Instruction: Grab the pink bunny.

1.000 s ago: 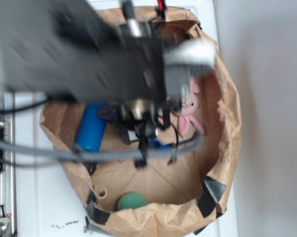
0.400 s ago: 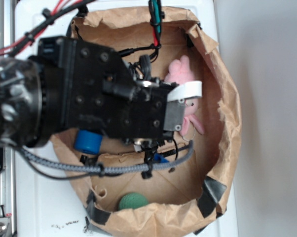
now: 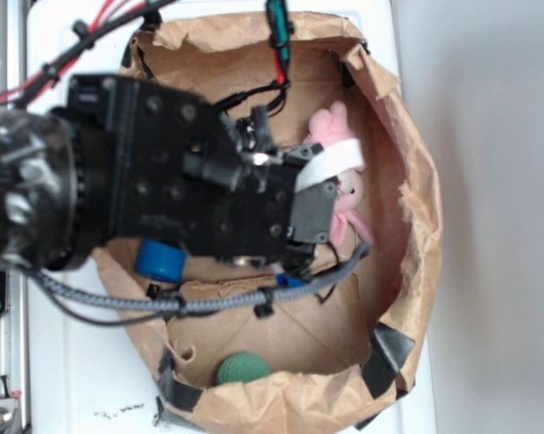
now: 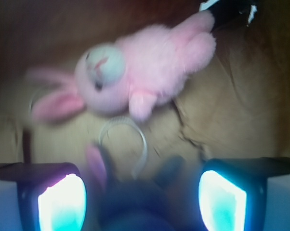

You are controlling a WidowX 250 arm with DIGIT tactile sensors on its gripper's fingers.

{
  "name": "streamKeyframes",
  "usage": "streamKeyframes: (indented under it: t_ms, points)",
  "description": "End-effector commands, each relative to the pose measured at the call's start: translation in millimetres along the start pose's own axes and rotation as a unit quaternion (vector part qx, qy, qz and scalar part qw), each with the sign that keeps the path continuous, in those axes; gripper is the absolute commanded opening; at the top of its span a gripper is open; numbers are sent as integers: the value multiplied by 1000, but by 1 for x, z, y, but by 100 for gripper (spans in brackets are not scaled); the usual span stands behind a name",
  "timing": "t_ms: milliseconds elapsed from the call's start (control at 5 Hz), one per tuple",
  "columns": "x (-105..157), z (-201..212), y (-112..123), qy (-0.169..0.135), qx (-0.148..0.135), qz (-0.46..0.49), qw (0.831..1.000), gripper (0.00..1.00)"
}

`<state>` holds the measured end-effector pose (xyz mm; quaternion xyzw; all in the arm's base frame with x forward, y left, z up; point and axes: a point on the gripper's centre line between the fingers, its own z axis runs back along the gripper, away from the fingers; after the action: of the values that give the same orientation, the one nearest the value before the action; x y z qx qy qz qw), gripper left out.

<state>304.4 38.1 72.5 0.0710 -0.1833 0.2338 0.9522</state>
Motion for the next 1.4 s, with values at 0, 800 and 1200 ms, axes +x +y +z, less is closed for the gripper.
streamKeyframes:
  t_ms: [0, 800, 1200]
  points:
    - [26, 17, 11, 22, -80, 258, 963, 100]
    - [53, 18, 38, -21, -17, 311, 950, 100]
    - [62, 7, 26, -64, 3, 263, 963, 100]
